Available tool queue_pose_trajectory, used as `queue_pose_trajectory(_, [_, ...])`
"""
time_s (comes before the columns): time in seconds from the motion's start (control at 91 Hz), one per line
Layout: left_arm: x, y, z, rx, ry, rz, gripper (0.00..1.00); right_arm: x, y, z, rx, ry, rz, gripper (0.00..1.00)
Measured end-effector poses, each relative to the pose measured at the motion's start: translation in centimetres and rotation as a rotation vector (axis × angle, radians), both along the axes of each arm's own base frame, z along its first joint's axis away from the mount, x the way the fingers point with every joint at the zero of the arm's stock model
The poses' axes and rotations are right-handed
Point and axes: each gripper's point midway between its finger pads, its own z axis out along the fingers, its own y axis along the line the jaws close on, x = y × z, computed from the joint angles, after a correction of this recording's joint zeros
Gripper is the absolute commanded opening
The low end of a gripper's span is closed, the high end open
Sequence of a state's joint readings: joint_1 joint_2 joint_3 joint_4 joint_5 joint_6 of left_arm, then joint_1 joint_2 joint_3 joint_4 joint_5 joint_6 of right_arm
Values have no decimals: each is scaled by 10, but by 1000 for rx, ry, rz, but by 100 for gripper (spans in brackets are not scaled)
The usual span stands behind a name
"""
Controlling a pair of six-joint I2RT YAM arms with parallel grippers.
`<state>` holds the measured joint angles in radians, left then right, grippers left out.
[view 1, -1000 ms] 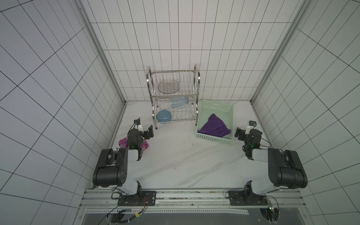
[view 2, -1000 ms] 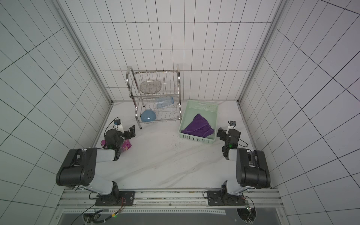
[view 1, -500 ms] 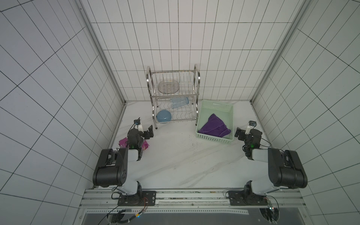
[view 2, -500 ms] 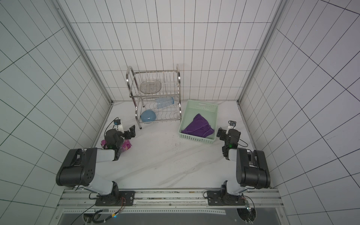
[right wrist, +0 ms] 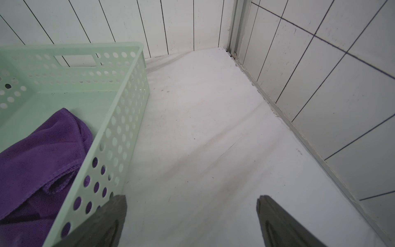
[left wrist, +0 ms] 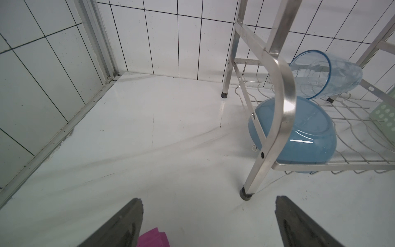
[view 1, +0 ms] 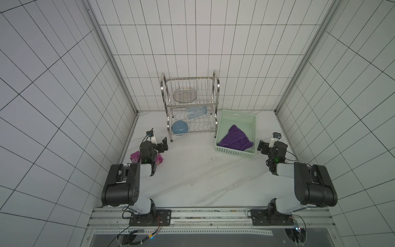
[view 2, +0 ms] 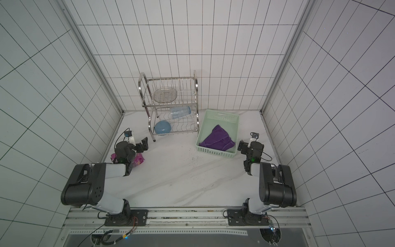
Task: Fold the square dishcloth
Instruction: Pick up the cleaning item from the bin.
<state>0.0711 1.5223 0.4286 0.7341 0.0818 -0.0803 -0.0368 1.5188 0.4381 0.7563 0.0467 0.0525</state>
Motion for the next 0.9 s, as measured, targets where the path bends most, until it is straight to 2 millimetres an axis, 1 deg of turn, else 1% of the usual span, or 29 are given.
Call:
queue_pose_trajectory(0.055, [-1, 1, 5, -1, -3, 7, 98, -1, 0, 0, 1, 27, 0, 99])
queue_pose_trajectory(0.121, [-3, 2, 14, -3, -13, 13, 98, 0, 0, 10, -3, 38, 0, 99])
queue_pose_trajectory(0.187, [-5, 2, 27, 0, -31, 21, 98, 1, -2, 33, -7, 9, -7, 99])
queue_pose_trajectory(0.22, [-6, 2, 34, 3, -44, 27, 98, 1, -3, 48, -10, -16, -15, 99])
queue_pose_trajectory(0.308, [-12, 2, 54, -3, -80, 49, 98, -5, -7, 83, -7, -79, -45, 99])
queue_pose_trajectory(0.374, [-16, 2, 68, -14, -106, 66, 98, -11, -12, 104, 6, -110, -82, 99])
queue_pose_trajectory(0.44, [-21, 0, 82, -26, -132, 81, 98, -17, -19, 119, 31, -118, -132, 99])
queue_pose_trajectory(0.539, [-29, -7, 98, -45, -165, 92, 98, -20, -26, 130, 77, -78, -185, 99])
queue_pose_trajectory(0.693, [-42, -26, 114, -83, -187, 76, 98, -21, -20, 144, 139, 9, -183, 99])
queue_pose_trajectory(0.77, [-48, -34, 118, -109, -188, 63, 98, -21, -10, 146, 174, 56, -150, 100])
queue_pose_trajectory(0.825, [-51, -39, 118, -127, -183, 53, 98, -20, -1, 144, 195, 99, -126, 97])
queue_pose_trajectory(0.901, [-52, -43, 116, -149, -160, 49, 98, -15, 18, 139, 226, 172, -70, 90])
